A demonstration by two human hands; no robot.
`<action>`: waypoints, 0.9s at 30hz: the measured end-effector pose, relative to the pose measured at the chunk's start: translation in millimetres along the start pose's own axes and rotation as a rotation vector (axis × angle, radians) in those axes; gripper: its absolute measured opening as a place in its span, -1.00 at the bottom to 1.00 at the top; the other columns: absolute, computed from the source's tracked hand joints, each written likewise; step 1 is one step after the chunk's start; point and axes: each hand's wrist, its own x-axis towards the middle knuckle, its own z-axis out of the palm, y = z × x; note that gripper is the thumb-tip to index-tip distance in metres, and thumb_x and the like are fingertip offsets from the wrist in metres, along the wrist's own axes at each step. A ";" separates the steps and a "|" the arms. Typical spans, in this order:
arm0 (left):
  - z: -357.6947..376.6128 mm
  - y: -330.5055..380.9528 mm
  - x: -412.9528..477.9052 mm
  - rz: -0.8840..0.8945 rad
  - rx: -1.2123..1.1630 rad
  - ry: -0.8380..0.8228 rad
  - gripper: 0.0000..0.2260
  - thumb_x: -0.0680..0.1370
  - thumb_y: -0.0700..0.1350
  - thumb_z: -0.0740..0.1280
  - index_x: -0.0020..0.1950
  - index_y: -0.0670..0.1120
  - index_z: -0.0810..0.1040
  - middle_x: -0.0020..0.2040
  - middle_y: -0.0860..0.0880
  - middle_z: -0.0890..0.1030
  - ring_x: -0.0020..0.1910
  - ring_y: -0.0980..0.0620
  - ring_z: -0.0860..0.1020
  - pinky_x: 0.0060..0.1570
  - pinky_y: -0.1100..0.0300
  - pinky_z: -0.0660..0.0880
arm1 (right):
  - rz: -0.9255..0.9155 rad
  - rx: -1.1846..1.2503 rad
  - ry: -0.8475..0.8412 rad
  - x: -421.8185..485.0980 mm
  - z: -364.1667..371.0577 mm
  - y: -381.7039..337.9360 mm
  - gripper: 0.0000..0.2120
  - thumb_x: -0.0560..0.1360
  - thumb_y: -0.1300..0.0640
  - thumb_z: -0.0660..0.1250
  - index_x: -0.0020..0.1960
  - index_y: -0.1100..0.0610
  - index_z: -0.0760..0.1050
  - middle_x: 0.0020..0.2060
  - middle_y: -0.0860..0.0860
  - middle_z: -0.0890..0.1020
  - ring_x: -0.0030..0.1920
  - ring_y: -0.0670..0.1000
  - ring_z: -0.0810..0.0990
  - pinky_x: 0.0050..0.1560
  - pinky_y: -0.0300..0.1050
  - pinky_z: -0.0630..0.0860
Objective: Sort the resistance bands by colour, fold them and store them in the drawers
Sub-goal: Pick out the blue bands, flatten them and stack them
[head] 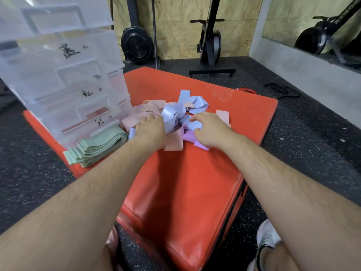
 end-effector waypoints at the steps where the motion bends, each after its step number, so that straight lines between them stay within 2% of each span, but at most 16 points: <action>1: -1.1 -7.2 -0.5 0.005 -0.020 -0.012 -0.62 0.51 -0.04 0.36 0.29 -0.12 0.46 0.26 -0.16 0.48 0.26 -0.22 0.44 0.23 -0.03 0.42 | -0.009 0.002 -0.007 -1.6 2.9 -5.0 -0.62 0.49 0.15 0.29 0.29 0.00 0.54 0.28 0.01 0.54 0.33 0.10 0.43 0.31 0.09 0.42; 5: -10.6 -20.0 -3.2 0.038 -0.149 0.037 -0.90 0.54 -0.06 0.32 -0.01 -0.04 0.58 0.01 -0.08 0.62 0.07 -0.15 0.58 0.04 0.09 0.50 | -0.070 -0.009 0.018 -2.8 12.9 -17.5 -0.64 0.48 0.15 0.28 0.23 -0.09 0.57 0.20 -0.09 0.57 0.28 0.02 0.45 0.26 0.08 0.41; 7: -14.3 -22.5 -2.8 0.052 -0.290 0.089 -0.92 0.54 -0.04 0.32 -0.12 0.00 0.54 -0.05 -0.05 0.61 0.04 -0.13 0.57 -0.02 0.12 0.46 | -0.091 0.003 0.046 -1.2 17.7 -20.7 -0.65 0.49 0.18 0.25 0.21 -0.09 0.56 0.14 -0.12 0.57 0.24 -0.01 0.46 0.13 -0.18 0.37; 8: -16.7 -23.5 -2.5 0.055 -0.379 0.123 -0.93 0.53 -0.03 0.34 -0.13 0.00 0.56 -0.03 -0.04 0.61 0.06 -0.10 0.55 -0.01 0.14 0.44 | -0.097 0.031 0.057 -1.0 19.1 -23.9 -0.65 0.49 0.19 0.25 0.21 -0.07 0.56 0.12 -0.11 0.56 0.21 -0.02 0.46 0.02 -0.26 0.33; 9: -20.1 -24.0 -2.5 0.050 -0.468 0.164 -0.93 0.52 -0.03 0.37 -0.11 -0.01 0.58 0.00 -0.02 0.59 0.08 -0.06 0.53 0.01 0.17 0.40 | -0.108 0.074 0.069 -1.3 19.9 -28.3 -0.66 0.50 0.20 0.26 0.22 -0.04 0.56 0.10 -0.10 0.56 0.19 -0.03 0.48 -0.02 -0.26 0.32; 10: -25.3 -24.0 -4.0 0.031 -0.562 0.195 -0.93 0.51 -0.04 0.39 -0.09 -0.03 0.59 0.01 0.01 0.57 0.08 0.00 0.50 0.02 0.19 0.38 | -0.124 0.140 0.078 -1.8 20.3 -33.6 -0.67 0.50 0.19 0.30 0.24 -0.01 0.55 0.10 -0.08 0.56 0.17 -0.02 0.51 0.01 -0.23 0.38; 12: -36.5 -23.4 -8.2 -0.016 -0.769 0.197 -0.92 0.53 -0.08 0.40 -0.04 -0.07 0.58 -0.05 0.07 0.53 -0.03 0.08 0.48 -0.04 0.21 0.39 | -0.155 0.295 0.077 -4.5 19.4 -46.2 -0.64 0.48 0.13 0.41 0.27 0.04 0.51 0.15 -0.04 0.57 0.10 -0.04 0.57 0.11 -0.14 0.50; 15: -50.4 -25.1 -16.7 -0.054 -1.045 0.127 -0.87 0.53 -0.06 0.40 -0.04 -0.10 0.55 -0.20 0.07 0.56 -0.22 0.09 0.50 -0.12 0.13 0.51 | -0.180 0.443 0.085 -7.8 20.0 -61.2 -0.49 0.41 0.03 0.52 0.29 -0.01 0.41 0.13 -0.12 0.54 -0.01 -0.12 0.58 0.03 -0.19 0.54; 18: -58.7 -32.8 -24.2 -0.048 -1.144 0.108 -0.88 0.53 -0.02 0.42 -0.06 -0.05 0.56 -0.19 -0.06 0.61 -0.26 0.08 0.53 -0.17 0.07 0.53 | -0.197 0.544 0.197 -8.2 19.2 -71.3 -0.71 0.51 0.11 0.44 0.15 -0.07 0.43 -0.03 -0.23 0.53 -0.11 -0.25 0.54 -0.02 -0.25 0.51; 19: -60.3 -35.4 -26.3 -0.046 -1.179 0.086 -0.89 0.52 0.01 0.42 -0.08 -0.01 0.57 -0.15 -0.09 0.64 -0.23 0.06 0.56 -0.14 0.01 0.56 | -0.186 0.582 0.231 -8.7 16.7 -74.6 -0.77 0.54 0.15 0.41 0.09 -0.11 0.44 -0.09 -0.23 0.54 -0.16 -0.27 0.53 -0.05 -0.28 0.50; 21: -63.6 -40.1 -32.5 -0.032 -1.223 0.017 -0.85 0.51 0.09 0.42 -0.05 0.04 0.59 -0.09 -0.04 0.66 -0.13 0.02 0.62 0.00 -0.11 0.60 | -0.132 0.687 0.265 -9.7 10.9 -80.9 -0.78 0.57 0.18 0.37 -0.02 -0.15 0.47 -0.14 -0.13 0.58 -0.24 -0.19 0.57 -0.15 -0.26 0.55; 24: -63.8 -47.8 -42.2 0.009 -1.139 -0.130 -0.75 0.49 0.09 0.45 0.09 0.02 0.55 -0.02 0.01 0.70 -0.03 0.00 0.68 0.05 -0.01 0.60 | -0.006 0.892 0.271 -13.4 -0.7 -87.4 -0.88 0.58 0.22 0.35 0.01 0.01 0.52 -0.11 0.10 0.64 -0.40 -0.13 0.59 -0.40 -0.26 0.53; 26: -62.2 -52.7 -49.4 0.036 -1.037 -0.206 -0.64 0.44 -0.02 0.52 0.16 0.01 0.49 -0.06 -0.01 0.70 -0.11 0.00 0.67 -0.06 0.06 0.55 | 0.051 0.925 0.265 -15.3 -5.0 -87.4 -0.89 0.59 0.22 0.35 0.09 0.09 0.51 -0.13 0.08 0.66 -0.42 -0.16 0.59 -0.38 -0.24 0.53; 27: -61.6 -55.4 -51.8 0.037 -1.009 -0.211 -0.61 0.43 -0.08 0.53 0.18 0.01 0.46 -0.10 -0.02 0.69 -0.18 0.01 0.63 -0.15 0.11 0.52 | 0.067 0.916 0.257 -16.6 -5.6 -86.5 -0.86 0.58 0.21 0.36 0.13 0.09 0.50 -0.14 0.05 0.67 -0.38 -0.15 0.61 -0.33 -0.15 0.57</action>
